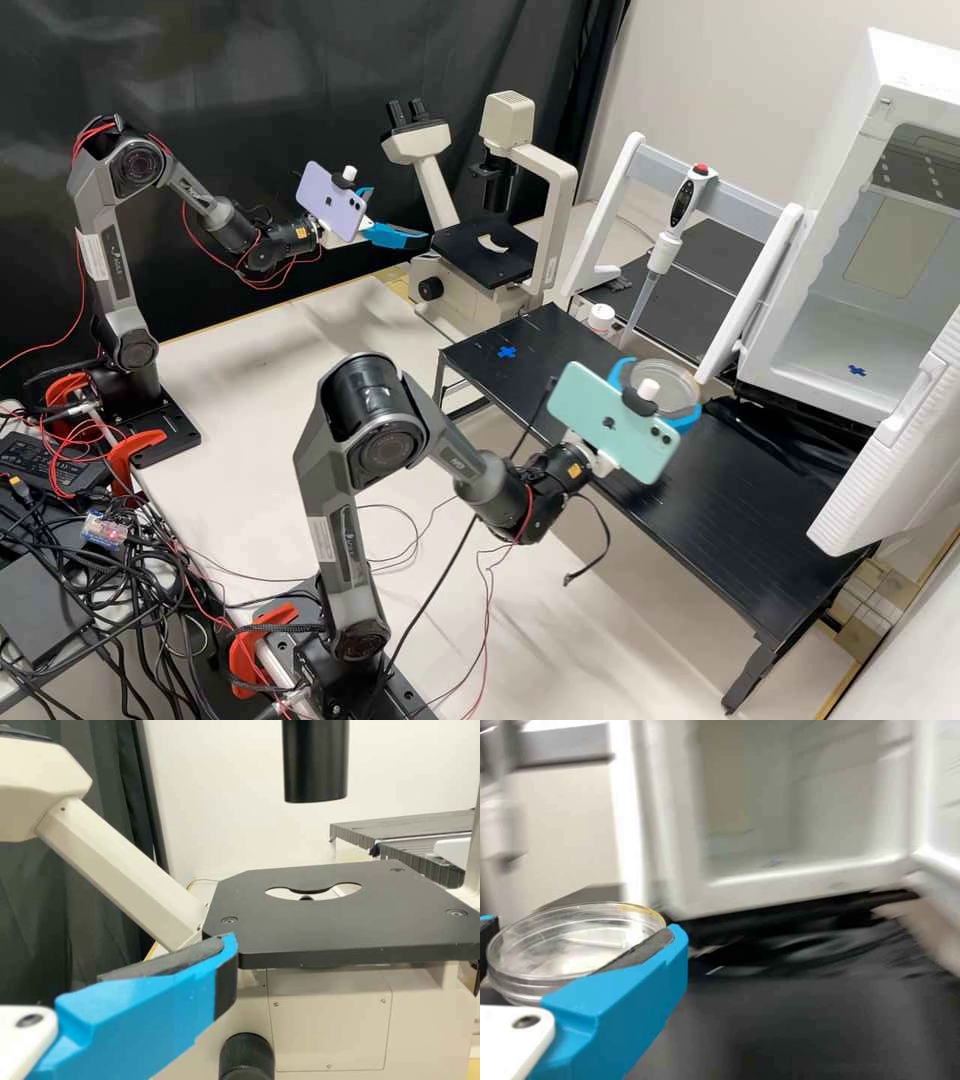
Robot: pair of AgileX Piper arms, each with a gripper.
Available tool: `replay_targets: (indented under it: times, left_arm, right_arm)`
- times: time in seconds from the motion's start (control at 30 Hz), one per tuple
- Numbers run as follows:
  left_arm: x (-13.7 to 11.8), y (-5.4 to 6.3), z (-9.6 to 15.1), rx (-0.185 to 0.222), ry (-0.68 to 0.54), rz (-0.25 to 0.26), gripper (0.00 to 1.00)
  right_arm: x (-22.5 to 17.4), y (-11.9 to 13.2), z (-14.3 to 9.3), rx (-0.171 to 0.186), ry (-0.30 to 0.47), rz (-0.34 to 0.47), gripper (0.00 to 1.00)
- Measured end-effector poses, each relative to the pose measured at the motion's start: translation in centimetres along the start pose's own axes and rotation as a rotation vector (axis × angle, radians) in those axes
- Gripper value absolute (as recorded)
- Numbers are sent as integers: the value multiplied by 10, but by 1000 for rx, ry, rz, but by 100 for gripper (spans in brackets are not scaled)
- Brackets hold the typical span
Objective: Move the petri dish to the incubator
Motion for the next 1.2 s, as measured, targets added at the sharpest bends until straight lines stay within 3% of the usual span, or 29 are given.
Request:
replay_targets:
  times: [0.17, 0.6, 1.2]
  left_arm:
    - [0, 0, 0, 0, 0, 0, 100]
    - [0, 0, 0, 0, 0, 0, 100]
    - [0, 0, 0, 0, 0, 0, 100]
  right_arm:
    - [27, 35, 13, -26, -36, 78, 0]
    - [103, 90, 22, -33, -152, 165, 0]
    - [206, 85, 15, -34, -265, 104, 0]
